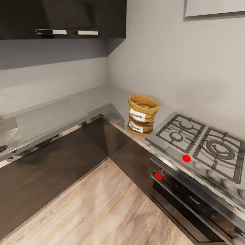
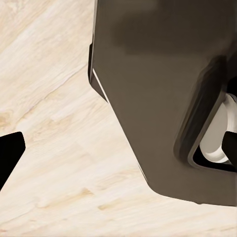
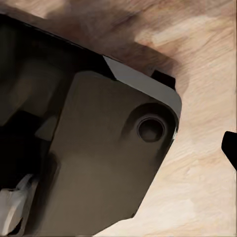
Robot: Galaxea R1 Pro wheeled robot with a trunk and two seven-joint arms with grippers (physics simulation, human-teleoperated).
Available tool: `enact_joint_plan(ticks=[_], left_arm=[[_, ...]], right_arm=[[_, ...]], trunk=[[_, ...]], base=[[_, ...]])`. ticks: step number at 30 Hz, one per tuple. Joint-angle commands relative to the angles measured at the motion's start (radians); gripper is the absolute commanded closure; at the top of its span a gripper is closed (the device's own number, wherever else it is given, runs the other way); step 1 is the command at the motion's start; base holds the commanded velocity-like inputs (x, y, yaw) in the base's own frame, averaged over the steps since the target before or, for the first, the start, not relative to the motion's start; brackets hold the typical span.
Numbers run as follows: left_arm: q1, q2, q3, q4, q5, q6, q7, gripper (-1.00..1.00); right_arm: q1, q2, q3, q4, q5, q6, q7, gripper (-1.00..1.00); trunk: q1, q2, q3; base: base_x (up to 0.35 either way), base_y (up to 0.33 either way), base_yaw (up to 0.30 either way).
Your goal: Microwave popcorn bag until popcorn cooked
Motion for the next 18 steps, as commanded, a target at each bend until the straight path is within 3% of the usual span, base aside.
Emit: enact_joint_plan(ticks=[1, 3, 6, 7, 8, 9, 11, 14, 15, 17, 18], left_arm=[[0.0, 0.0, 0.002, 0.0, 0.006, -0.003, 0.0, -1.0], [0.0, 0.0, 0.003, 0.0, 0.006, -0.003, 0.0, -1.0], [0.0, 0.0, 0.003, 0.0, 0.006, -0.003, 0.0, -1.0], [0.0, 0.001, 0.003, 0.0, 0.006, -0.004, 0.0, -1.0], [0.0, 0.001, 0.003, 0.0, 0.006, -0.004, 0.0, -1.0], [0.0, 0.001, 0.003, 0.0, 0.006, -0.004, 0.0, -1.0], [0.0, 0.001, 0.003, 0.0, 0.007, -0.003, 0.0, -1.0], [0.0, 0.001, 0.003, 0.0, 0.007, -0.003, 0.0, -1.0], [0.0, 0.001, 0.003, 0.0, 0.007, -0.003, 0.0, -1.0], [0.0, 0.001, 0.003, 0.0, 0.007, -0.004, 0.0, -1.0], [0.0, 0.001, 0.003, 0.0, 0.007, -0.003, 0.0, -1.0]], right_arm=[[0.0, 0.022, -0.009, -0.059, 0.017, 0.053, 0.021, -1.0], [0.0, 0.074, -0.008, -0.25, 0.026, 0.178, 0.104, -1.0], [0.0, 0.077, 0.007, -0.402, 0.028, 0.257, 0.213, -1.0], [0.0, 0.077, 0.101, -0.531, 0.024, 0.341, 0.309, -1.0], [0.0, 0.077, 0.122, -0.56, 0.023, 0.361, 0.324, -1.0], [0.0, 0.077, 0.183, -0.693, 0.017, 0.447, 0.37, -1.0], [0.0, 0.077, 0.237, -0.994, 0.013, 0.61, 0.447, -1.0], [-0.002, 0.077, 0.271, -1.105, 0.012, 0.687, 0.508, -1.0], [-0.055, 0.077, 0.282, -1.135, 0.012, 0.779, 0.536, -1.0], [-0.117, 0.077, 0.285, -1.141, 0.012, 0.836, 0.543, -1.0], [-0.189, 0.077, 0.287, -1.144, 0.012, 0.891, 0.547, -1.0]], trunk=[[0.0, -0.001, -0.001], [0.0, -0.001, -0.001], [0.0, -0.001, -0.001], [0.0, -0.001, -0.001], [0.0, -0.001, -0.001], [0.0, -0.001, -0.001], [0.0, -0.001, -0.001], [0.0, -0.001, -0.001], [0.0, -0.001, -0.001], [0.0, -0.001, -0.001], [0.0, -0.001, -0.001]], base=[[0.0, 0.0, 0.0], [0.0, 0.0, 0.0], [0.0, 0.0, 0.0], [0.0, 0.0, 0.0], [0.0, 0.0, 0.0], [0.0, 0.0, 0.0], [0.0, 0.0, 0.0], [0.0, 0.0, 0.0], [0.0, 0.0, 0.0], [0.0, 0.0, 0.0], [0.0, 0.0, 0.0]])
